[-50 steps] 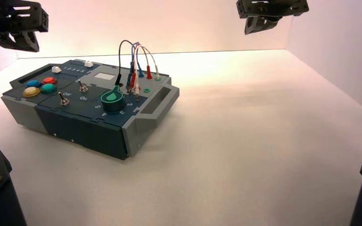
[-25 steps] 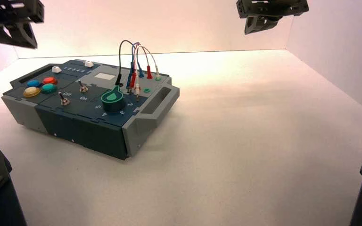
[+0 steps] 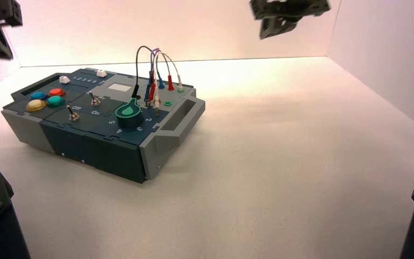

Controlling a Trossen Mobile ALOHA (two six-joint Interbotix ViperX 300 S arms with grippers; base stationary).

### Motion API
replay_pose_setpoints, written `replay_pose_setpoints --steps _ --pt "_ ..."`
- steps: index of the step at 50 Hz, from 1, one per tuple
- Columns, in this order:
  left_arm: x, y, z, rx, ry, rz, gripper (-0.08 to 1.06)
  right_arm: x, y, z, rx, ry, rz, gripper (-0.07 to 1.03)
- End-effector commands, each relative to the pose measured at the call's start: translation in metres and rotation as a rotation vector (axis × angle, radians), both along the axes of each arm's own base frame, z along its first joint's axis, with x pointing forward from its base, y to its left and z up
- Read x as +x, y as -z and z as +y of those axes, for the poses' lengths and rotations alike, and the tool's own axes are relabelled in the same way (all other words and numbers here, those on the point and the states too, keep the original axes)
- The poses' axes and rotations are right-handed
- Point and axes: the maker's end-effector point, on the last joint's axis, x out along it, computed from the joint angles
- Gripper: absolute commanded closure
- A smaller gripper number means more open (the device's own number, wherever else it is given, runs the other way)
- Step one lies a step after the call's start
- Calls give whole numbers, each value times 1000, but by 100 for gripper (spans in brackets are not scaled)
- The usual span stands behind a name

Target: Move the box away.

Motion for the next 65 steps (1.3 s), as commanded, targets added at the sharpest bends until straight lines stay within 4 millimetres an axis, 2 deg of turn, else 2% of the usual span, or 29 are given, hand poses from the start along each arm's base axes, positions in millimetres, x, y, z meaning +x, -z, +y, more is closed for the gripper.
replay_pose_setpoints --steps 1,9,46,56,65 --pt "-1 1 1 -12 -13 14 100 9 -8 22 10 -40 -21 98" --pt "-8 3 -3 -48 -22 51 100 15 0 43 7 -75 -12 98" --pt "-34 -1 -30 -172 -29 167 100 66 -18 71 27 -84 -31 98" --pt "-30 13 -12 -158 -78 229 100 72 -11 75 27 -85 -24 98" --pt "-14 19 1 -143 -113 205 100 72 -9 76 23 -87 -15 98"
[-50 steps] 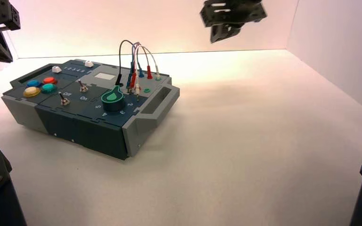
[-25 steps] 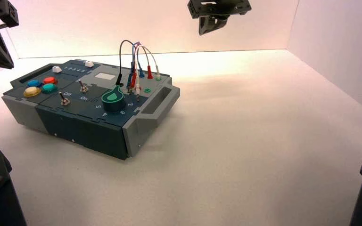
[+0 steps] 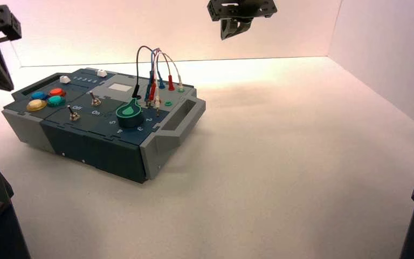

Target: Move the box away.

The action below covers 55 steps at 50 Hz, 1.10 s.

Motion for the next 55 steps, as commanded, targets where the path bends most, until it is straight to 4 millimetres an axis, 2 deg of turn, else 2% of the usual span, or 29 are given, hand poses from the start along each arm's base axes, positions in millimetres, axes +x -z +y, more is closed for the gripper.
replay_pose_setpoints --steps 1,11,14,22,25,44,55 --pt "20 -6 10 25 -20 -53 100 8 -21 6 23 -4 -40 98" --pt "36 4 16 24 -27 -33 100 10 -22 8 18 -8 -29 98" --pt "38 12 17 20 -27 -10 100 9 -22 8 18 -10 -29 98" --pt "36 48 19 3 -35 82 100 9 -22 8 20 -7 -22 98" --pt "37 54 19 -9 -37 111 100 8 -22 7 19 -7 -20 98" --pt "44 58 19 -19 -37 123 100 8 -20 8 16 -8 -13 98" --pt "65 59 1 -30 15 116 100 8 -19 4 15 -2 -11 98"
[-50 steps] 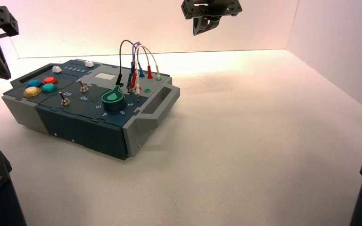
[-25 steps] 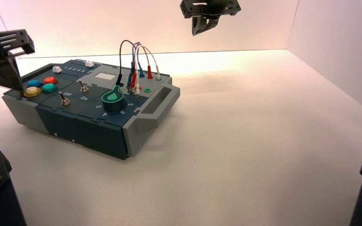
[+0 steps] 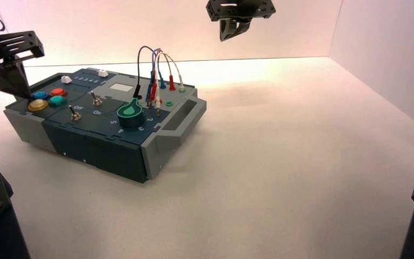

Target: Move the box away.

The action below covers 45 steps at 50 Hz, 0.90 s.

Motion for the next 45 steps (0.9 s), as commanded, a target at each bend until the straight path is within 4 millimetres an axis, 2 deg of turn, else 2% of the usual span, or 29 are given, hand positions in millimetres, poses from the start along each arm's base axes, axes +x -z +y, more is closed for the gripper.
replay_pose_setpoints --steps 1,9,26,37,45 --pt "9 7 -16 -15 46 20 100 8 -21 2 23 4 -43 98" --pt "16 12 -21 -20 64 35 100 7 -22 0 22 6 -44 98" --pt "22 8 -13 -10 55 20 100 11 -22 -5 19 15 -47 98" --pt "18 8 13 10 3 20 100 12 -21 -7 18 17 -48 98" --pt "27 -4 25 35 -1 -23 100 13 -21 -8 19 21 -49 98"
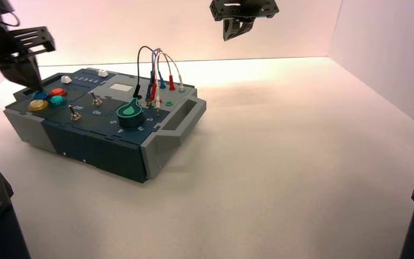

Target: Move the box away.

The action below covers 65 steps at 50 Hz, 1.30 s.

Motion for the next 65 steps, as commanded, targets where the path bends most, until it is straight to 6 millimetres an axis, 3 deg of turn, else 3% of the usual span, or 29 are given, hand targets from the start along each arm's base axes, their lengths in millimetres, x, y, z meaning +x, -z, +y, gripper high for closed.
replay_pose_setpoints --steps 1,29,51,65 --pt "3 -6 16 22 -20 -22 100 9 -21 1 20 4 -48 98" --pt "39 -48 26 57 20 -116 100 10 -22 1 29 14 -45 98" --pt "41 -28 27 49 23 -80 100 9 -18 0 25 13 -39 98" --pt "54 -28 20 54 52 -92 100 9 -16 0 23 13 -35 98"
